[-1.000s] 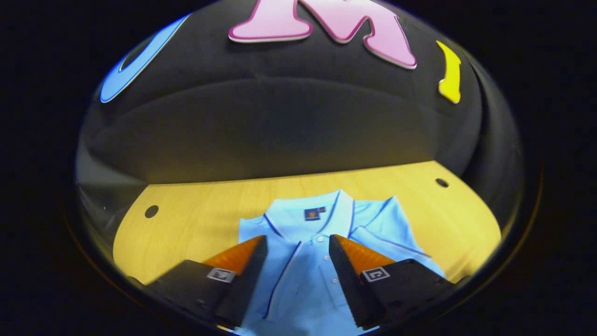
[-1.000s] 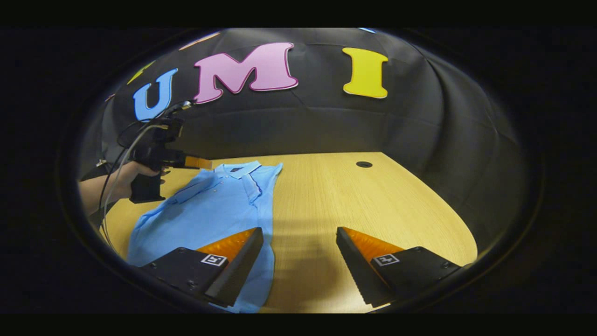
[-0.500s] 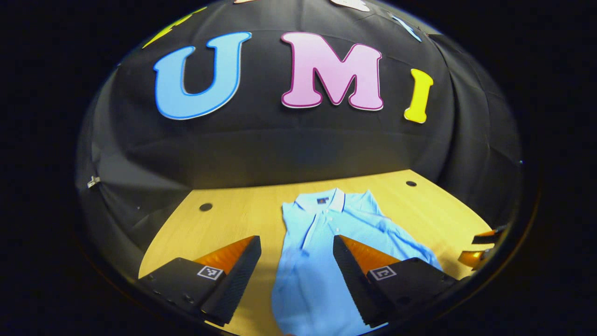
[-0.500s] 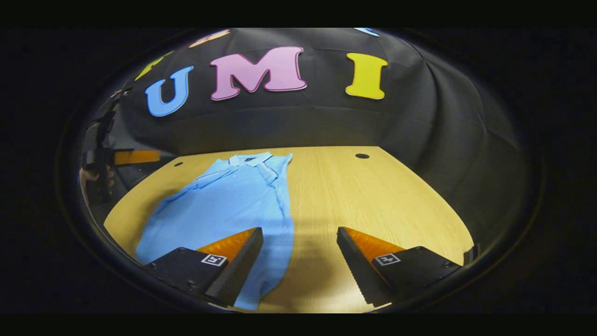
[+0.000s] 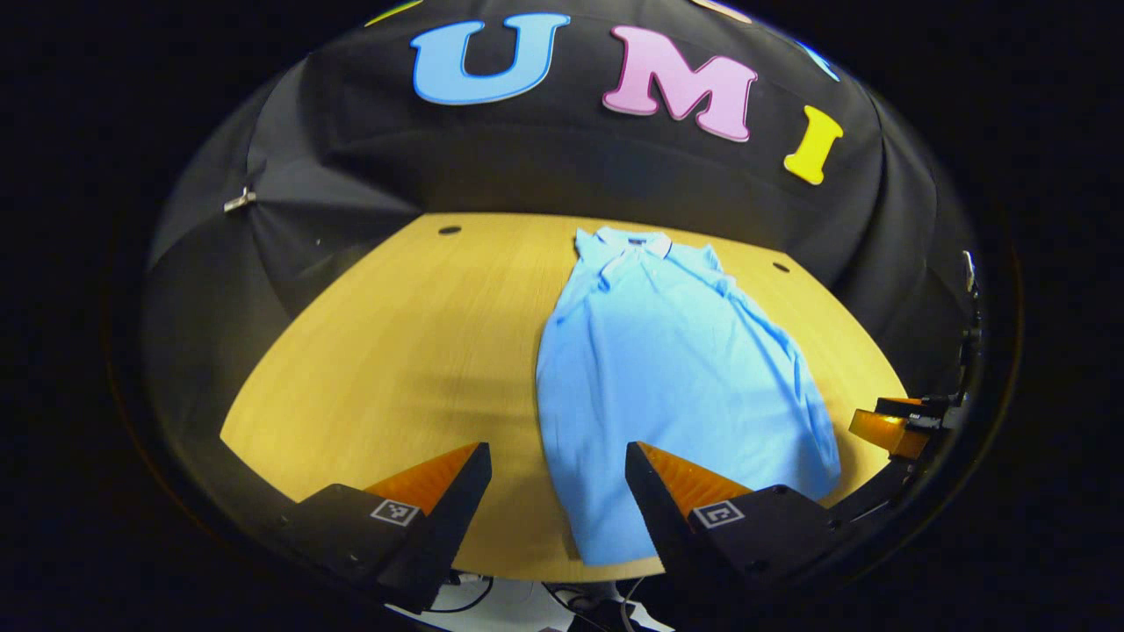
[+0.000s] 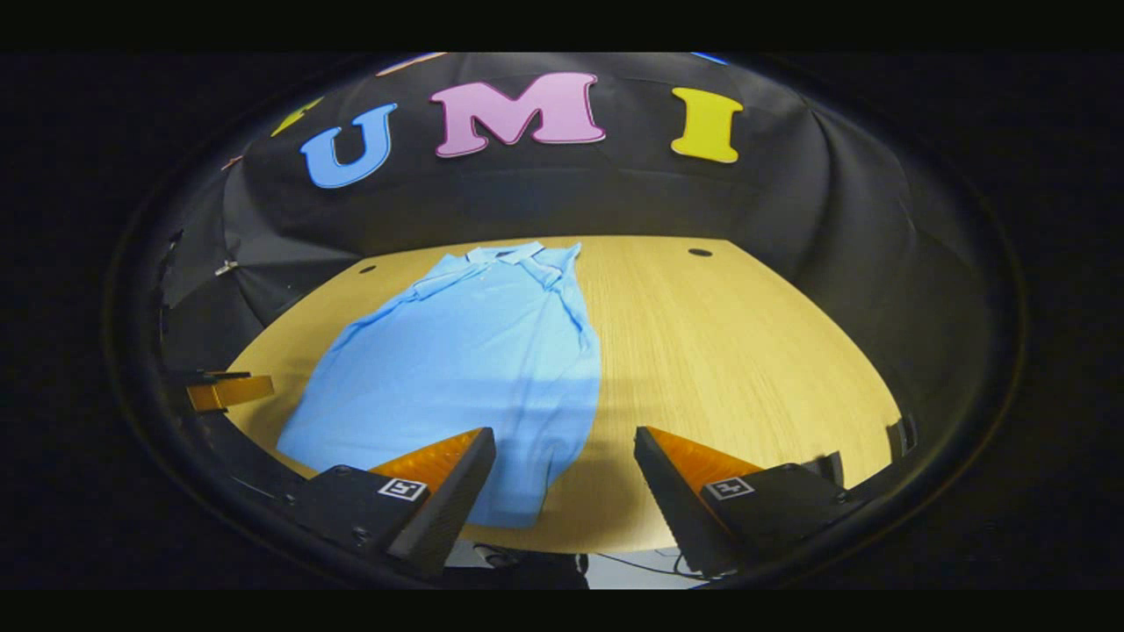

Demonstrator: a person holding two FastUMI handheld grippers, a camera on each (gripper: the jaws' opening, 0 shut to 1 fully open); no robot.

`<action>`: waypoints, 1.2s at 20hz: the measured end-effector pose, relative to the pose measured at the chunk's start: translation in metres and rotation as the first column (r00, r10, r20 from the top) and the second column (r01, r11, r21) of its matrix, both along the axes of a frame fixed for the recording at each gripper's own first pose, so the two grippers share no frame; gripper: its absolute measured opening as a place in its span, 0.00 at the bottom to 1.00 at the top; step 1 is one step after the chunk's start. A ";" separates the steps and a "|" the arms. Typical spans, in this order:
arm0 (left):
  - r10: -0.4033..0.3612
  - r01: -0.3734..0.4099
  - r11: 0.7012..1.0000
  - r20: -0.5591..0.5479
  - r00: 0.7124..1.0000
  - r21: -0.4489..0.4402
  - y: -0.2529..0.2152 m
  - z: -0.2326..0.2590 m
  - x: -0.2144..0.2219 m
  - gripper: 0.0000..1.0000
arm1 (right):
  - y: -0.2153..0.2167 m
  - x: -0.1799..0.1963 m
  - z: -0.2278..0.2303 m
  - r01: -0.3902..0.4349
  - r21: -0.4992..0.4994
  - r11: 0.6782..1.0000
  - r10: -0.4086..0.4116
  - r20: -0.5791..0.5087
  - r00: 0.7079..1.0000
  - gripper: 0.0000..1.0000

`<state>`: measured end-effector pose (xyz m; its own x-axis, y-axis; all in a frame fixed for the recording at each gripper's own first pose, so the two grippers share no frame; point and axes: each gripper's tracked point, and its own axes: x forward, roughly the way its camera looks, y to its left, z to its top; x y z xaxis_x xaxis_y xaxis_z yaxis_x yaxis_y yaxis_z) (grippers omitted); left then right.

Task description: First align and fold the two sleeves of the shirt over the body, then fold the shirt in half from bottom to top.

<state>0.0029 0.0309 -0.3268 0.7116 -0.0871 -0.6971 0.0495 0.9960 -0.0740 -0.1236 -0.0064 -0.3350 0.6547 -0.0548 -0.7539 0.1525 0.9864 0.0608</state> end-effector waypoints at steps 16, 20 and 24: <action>-0.023 0.035 0.995 -0.125 0.992 0.089 -0.047 -0.055 -0.020 0.81 | 0.034 -0.027 -0.055 0.018 -0.041 0.999 -0.022 -0.107 0.994 0.84; -0.070 0.079 0.994 -0.123 0.990 0.076 -0.060 -0.055 -0.014 0.44 | 0.042 -0.017 -0.056 -0.023 -0.009 1.000 0.022 -0.110 0.994 0.29; -0.093 0.097 0.995 -0.117 0.989 0.031 -0.068 -0.053 -0.011 0.20 | 0.046 -0.009 -0.058 -0.031 0.043 0.999 0.035 -0.099 0.994 0.07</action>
<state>-0.0076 -0.0370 -0.3795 0.6162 -0.1231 -0.7779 0.1372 0.9894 -0.0479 -0.1328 0.0398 -0.3933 0.5774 -0.0017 -0.8165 0.1272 0.9880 0.0879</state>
